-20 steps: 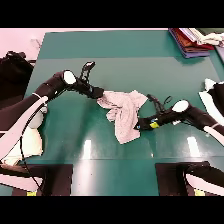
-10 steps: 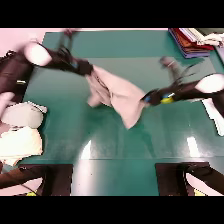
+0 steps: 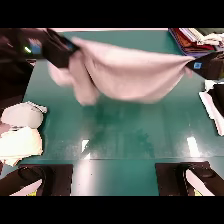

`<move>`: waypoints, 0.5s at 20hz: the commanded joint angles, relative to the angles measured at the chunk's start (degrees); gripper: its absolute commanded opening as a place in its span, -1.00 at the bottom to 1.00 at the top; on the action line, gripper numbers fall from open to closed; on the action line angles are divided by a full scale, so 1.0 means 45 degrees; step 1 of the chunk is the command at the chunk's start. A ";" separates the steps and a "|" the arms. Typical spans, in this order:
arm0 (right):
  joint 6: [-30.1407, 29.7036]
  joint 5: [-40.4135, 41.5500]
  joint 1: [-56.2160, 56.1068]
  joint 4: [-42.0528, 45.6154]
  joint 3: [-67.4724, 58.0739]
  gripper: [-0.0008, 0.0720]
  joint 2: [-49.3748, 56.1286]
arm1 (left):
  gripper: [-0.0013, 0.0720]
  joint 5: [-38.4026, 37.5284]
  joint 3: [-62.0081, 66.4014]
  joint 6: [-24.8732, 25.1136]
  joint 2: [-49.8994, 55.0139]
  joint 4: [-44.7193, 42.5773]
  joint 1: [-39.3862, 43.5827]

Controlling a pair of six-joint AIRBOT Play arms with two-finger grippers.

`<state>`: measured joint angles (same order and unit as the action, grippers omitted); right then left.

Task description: Fold the shirts.

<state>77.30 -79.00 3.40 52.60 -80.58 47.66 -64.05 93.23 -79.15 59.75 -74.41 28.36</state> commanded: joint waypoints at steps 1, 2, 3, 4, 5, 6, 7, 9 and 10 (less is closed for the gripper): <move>0.0296 -0.1588 0.0160 0.0291 -0.0204 -0.95 0.0908 | -0.89 -0.1069 -0.1817 0.0034 0.0418 -0.0039 0.0772; 0.0296 -0.1715 0.0160 0.0622 -0.0189 -0.95 0.1175 | -0.89 -0.1054 -0.2730 0.0029 0.0568 -0.0039 0.0933; 0.0296 -0.1802 0.0160 0.1059 -0.0189 -0.95 0.1433 | -0.89 -0.1044 -0.3565 0.0039 0.0738 -0.0039 0.1049; 0.0296 -0.1899 0.0160 0.1443 -0.0180 -0.95 0.1627 | -0.89 -0.0967 -0.4435 0.0029 0.0899 0.0034 0.1161; 0.0296 -0.1987 0.0160 0.1719 -0.0175 -0.95 0.1797 | -0.89 -0.0801 -0.5226 -0.0049 0.1001 0.0287 0.1219; 0.0296 -0.2074 0.0160 0.1797 -0.0175 -0.95 0.1904 | -0.88 -0.0549 -0.5867 -0.0092 0.1025 0.0884 0.1214; 0.0296 -0.2171 0.0160 0.1831 -0.0175 -0.95 0.1977 | -0.60 -0.0243 -0.6324 -0.0068 0.1025 0.1481 0.1214; 0.0296 -0.2147 0.0160 0.1938 -0.0165 -0.95 0.1977 | 0.43 0.0257 -0.6606 -0.0063 0.1025 0.2526 0.1214; 0.0296 -0.2147 0.0165 0.2035 -0.0165 -0.95 0.1972 | 0.44 0.0525 -0.6591 -0.0058 0.1005 0.2885 0.1214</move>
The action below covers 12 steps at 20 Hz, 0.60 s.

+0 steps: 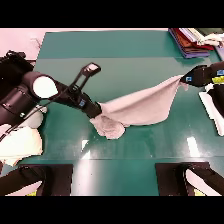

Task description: Fold the shirts.

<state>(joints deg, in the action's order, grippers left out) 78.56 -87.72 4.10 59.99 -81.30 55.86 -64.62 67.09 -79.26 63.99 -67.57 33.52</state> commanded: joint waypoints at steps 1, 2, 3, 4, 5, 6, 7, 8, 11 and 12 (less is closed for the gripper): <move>0.0015 -0.0223 0.0010 0.0495 -0.0005 -0.95 0.0151 | 0.44 0.0787 -0.0661 -0.0029 0.0063 0.1399 0.0049; 0.0015 -0.0209 0.0005 0.0724 -0.0005 -0.95 0.0151 | 0.44 0.0787 -0.0374 -0.0039 0.0063 0.1399 -0.0146; 0.0015 -0.0199 0.0010 0.0719 -0.0005 -0.95 0.0155 | 0.44 0.0777 0.0005 -0.0044 0.0063 0.1399 -0.0520; 0.0015 -0.0175 0.0019 0.0733 -0.0010 -0.95 0.0155 | 0.44 0.0850 0.0423 -0.0044 0.0063 0.1399 -0.1098; 0.0015 -0.0189 0.0019 0.0729 -0.0010 -0.95 0.0155 | 0.43 0.1049 0.0670 -0.0083 0.0063 0.1409 -0.1724; 0.0015 -0.0185 0.0019 0.0724 -0.0005 -0.95 0.0155 | 0.43 0.1321 0.0685 -0.0282 0.0078 0.1404 -0.2399; 0.0015 -0.0165 0.0019 0.0719 -0.0005 -0.95 0.0155 | 0.43 0.1302 0.0612 -0.0534 0.0223 0.1423 -0.2973; 0.0015 -0.0160 0.0019 0.0719 -0.0005 -0.95 0.0155 | 0.43 0.1156 0.0452 -0.0714 0.0520 0.1428 -0.3419; 0.0015 -0.0175 0.0019 0.0714 -0.0005 -0.95 0.0155 | 0.44 0.0899 -0.0282 -0.0253 0.1841 0.2565 -0.3740; 0.0019 -0.0175 0.0019 0.0714 -0.0005 -0.95 0.0155 | 0.44 0.0894 -0.0641 0.0345 0.2356 0.3589 -0.3711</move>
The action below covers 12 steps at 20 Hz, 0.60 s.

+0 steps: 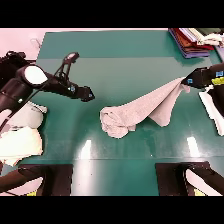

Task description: Fold the shirts.

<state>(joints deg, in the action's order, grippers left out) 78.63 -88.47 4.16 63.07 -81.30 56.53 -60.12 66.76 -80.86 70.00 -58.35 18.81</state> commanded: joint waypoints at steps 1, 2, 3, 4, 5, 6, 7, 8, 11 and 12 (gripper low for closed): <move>0.0005 -0.0005 0.0005 0.0029 -0.0010 -0.95 0.0005 | 0.44 -0.0102 -0.0913 0.1491 0.1457 0.2589 -0.0447; 0.0005 -0.0010 0.0005 0.0029 -0.0005 -0.95 0.0005 | 0.44 -0.0083 -0.1253 0.2171 0.1870 0.3264 -0.0442; 0.0010 -0.0010 0.0005 0.0024 -0.0005 -0.95 0.0005 | 0.43 -0.0029 -0.1569 0.2346 0.2220 0.3560 -0.0442; 0.0044 -0.0010 0.0005 0.0024 -0.0005 -0.95 0.0005 | 0.44 0.0063 -0.1797 0.2419 0.2497 0.3570 -0.0359; 0.0126 0.0000 0.0005 0.0024 -0.0005 -0.95 0.0005 | 0.43 0.0170 -0.1962 0.2424 0.2759 0.3487 -0.0223; 0.0160 0.0010 0.0005 0.0024 -0.0010 -0.95 0.0005 | 0.44 0.0306 -0.2021 0.2433 0.2958 0.3415 -0.0010; 0.0209 0.0000 0.0005 0.0024 -0.0005 -0.95 0.0005 | 0.44 0.0510 -0.2021 0.2438 0.3099 0.3400 0.0267; 0.0214 0.0000 0.0005 0.0024 -0.0005 -0.95 0.0005 | 0.44 0.0942 -0.2021 0.2516 0.3167 0.3376 0.0578; 0.0238 0.0000 0.0005 0.0019 -0.0010 -0.95 0.0005 | 0.15 0.2327 -0.2021 0.2283 0.3215 0.3332 0.1122; 0.0238 0.0000 0.0005 0.0019 -0.0010 -0.95 0.0005 | -0.38 0.2579 -0.2021 0.2273 0.3215 0.3342 0.1117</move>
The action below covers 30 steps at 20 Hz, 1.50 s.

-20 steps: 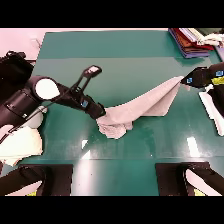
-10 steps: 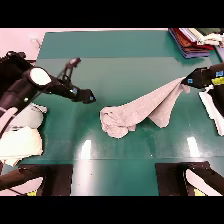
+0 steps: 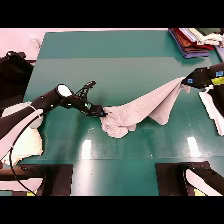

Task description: Fold the shirts.

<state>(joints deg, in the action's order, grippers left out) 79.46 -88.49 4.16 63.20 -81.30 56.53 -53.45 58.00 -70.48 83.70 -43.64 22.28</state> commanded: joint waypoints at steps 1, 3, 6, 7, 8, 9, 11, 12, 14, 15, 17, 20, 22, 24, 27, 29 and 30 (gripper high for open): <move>0.0053 0.0019 0.0005 -0.0015 -0.0010 -0.94 0.0000 | -0.79 0.1239 -0.0073 -0.0024 0.0170 0.0005 0.0340; 0.0053 0.0277 0.0005 -0.0053 -0.0083 -0.95 0.0000 | -0.89 0.1302 0.0000 -0.0350 0.0087 -0.0364 0.0068; 0.0049 0.0306 0.0005 -0.0053 -0.1370 -0.95 -0.0005 | -0.89 0.0393 0.1093 -0.0996 -0.0787 -0.0879 -0.1112; 0.0049 0.0296 0.0005 -0.0049 -0.2030 -0.95 -0.0083 | -0.89 0.0165 0.1753 -0.0996 -0.1486 -0.1229 -0.1627; 0.0049 0.0359 0.0005 -0.0024 -0.2744 -0.95 -0.0253 | -0.89 -0.0102 0.2511 -0.0996 -0.2229 -0.1690 -0.2089; 0.0049 0.0461 0.0005 -0.0015 -0.3400 -0.95 -0.0432 | -0.89 -0.0432 0.3415 -0.0996 -0.3079 -0.2234 -0.2574; 0.0053 0.0597 0.0005 0.0000 -0.4648 -0.95 -0.0811 | -0.89 -0.1035 0.5285 -0.0991 -0.4609 -0.3123 -0.3181; 0.0097 0.0563 0.0005 0.0000 -0.5134 -0.95 -0.0937 | -0.89 -0.1311 0.6139 -0.0991 -0.5260 -0.3560 -0.3283; 0.0384 0.0427 0.0005 0.0005 -0.5955 -0.95 -0.1078 | -0.89 -0.1938 0.7737 -0.0991 -0.6392 -0.4036 -0.3283; 0.0525 0.0180 0.0005 0.0005 -0.6319 -0.95 -0.1069 | -0.89 -0.2191 0.8427 -0.0991 -0.6868 -0.4041 -0.3283; 0.0937 -0.0656 0.0005 0.0005 -0.6951 -0.95 -0.0835 | -0.89 -0.2399 0.9462 -0.0991 -0.7635 -0.4109 -0.3283; 0.1564 -0.2195 0.0005 0.0010 -0.7883 -0.95 -0.0233 | -0.89 -0.3279 1.1448 -0.0991 -0.7791 -0.4507 -0.3283; 0.2220 -0.3031 0.0005 0.0112 -0.7898 -0.95 -0.0019 | -0.89 -0.3405 1.1939 -0.0986 -0.7791 -0.4517 -0.3283; 0.2929 -0.3366 -0.0010 0.0491 -0.6980 -0.95 0.0034 | -0.89 -0.3793 1.1662 -0.0991 -0.7592 -0.4750 -0.3283; 0.3104 -0.3104 -0.0010 0.1418 -0.4299 -0.95 0.0044 | -0.89 -0.4886 0.9986 -0.0991 -0.6557 -0.4940 -0.3283; 0.3104 -0.2059 -0.0005 0.1656 -0.1870 -0.95 0.0117 | -0.89 -0.5090 0.7980 -0.0991 -0.5503 -0.4755 -0.3283; 0.3099 -0.1666 -0.0010 0.1651 -0.0782 -0.95 0.0345 | -0.89 -0.4983 0.6839 -0.0962 -0.4881 -0.4551 -0.3283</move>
<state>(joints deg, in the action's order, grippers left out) 92.36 -99.72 4.16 68.73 -96.53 57.04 -73.82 98.26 -74.96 56.49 -65.28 7.55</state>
